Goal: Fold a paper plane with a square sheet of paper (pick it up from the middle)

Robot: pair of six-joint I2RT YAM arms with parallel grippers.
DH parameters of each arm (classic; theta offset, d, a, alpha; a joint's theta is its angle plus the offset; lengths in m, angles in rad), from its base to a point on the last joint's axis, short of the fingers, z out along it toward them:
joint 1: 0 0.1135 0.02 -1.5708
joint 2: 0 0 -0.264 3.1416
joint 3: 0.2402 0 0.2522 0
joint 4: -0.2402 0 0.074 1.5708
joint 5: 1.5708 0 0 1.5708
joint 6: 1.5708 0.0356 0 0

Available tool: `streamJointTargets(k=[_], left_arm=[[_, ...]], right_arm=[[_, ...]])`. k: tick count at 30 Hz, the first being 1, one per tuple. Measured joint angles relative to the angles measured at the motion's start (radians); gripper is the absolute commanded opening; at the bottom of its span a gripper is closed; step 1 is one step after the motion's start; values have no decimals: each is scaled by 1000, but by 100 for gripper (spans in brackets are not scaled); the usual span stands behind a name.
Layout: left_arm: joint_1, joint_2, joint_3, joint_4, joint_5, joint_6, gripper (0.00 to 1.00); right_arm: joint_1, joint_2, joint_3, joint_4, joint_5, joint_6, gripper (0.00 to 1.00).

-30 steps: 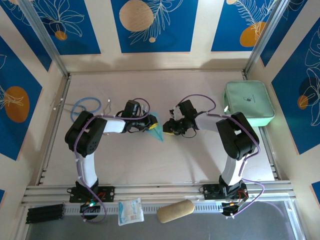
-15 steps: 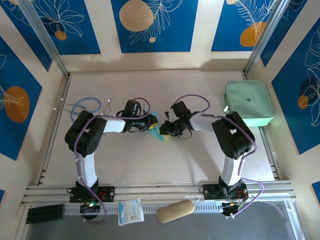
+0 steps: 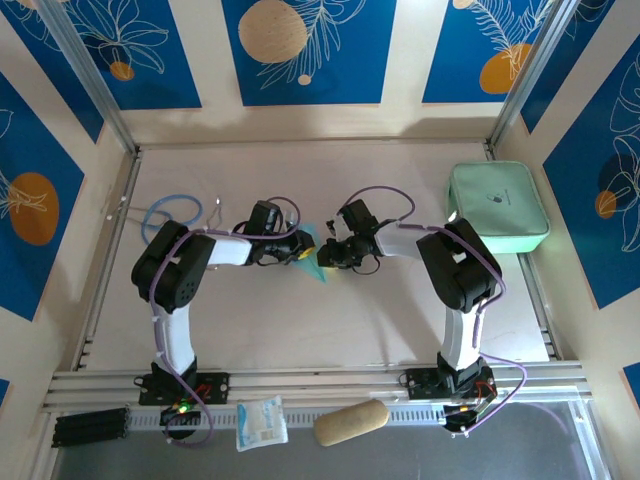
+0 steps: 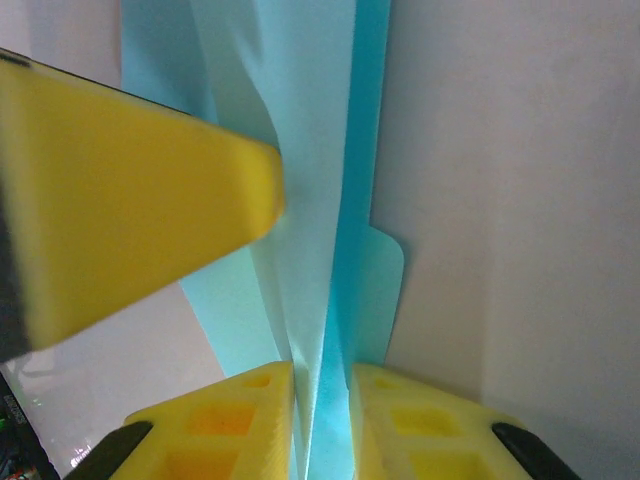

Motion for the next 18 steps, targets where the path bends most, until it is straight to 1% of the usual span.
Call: streamJointTargets(k=[5, 15, 18], left_arm=[[0, 0, 0, 0, 0, 0, 15], [-1, 0, 0, 6, 0, -3, 14], [-1, 0, 0, 9, 0, -4, 15]], right_arm=[[1, 15, 10, 8, -14, -23, 22], [3, 26, 14, 46, -47, -68, 10], [2, 26, 10, 64, -67, -74, 9]])
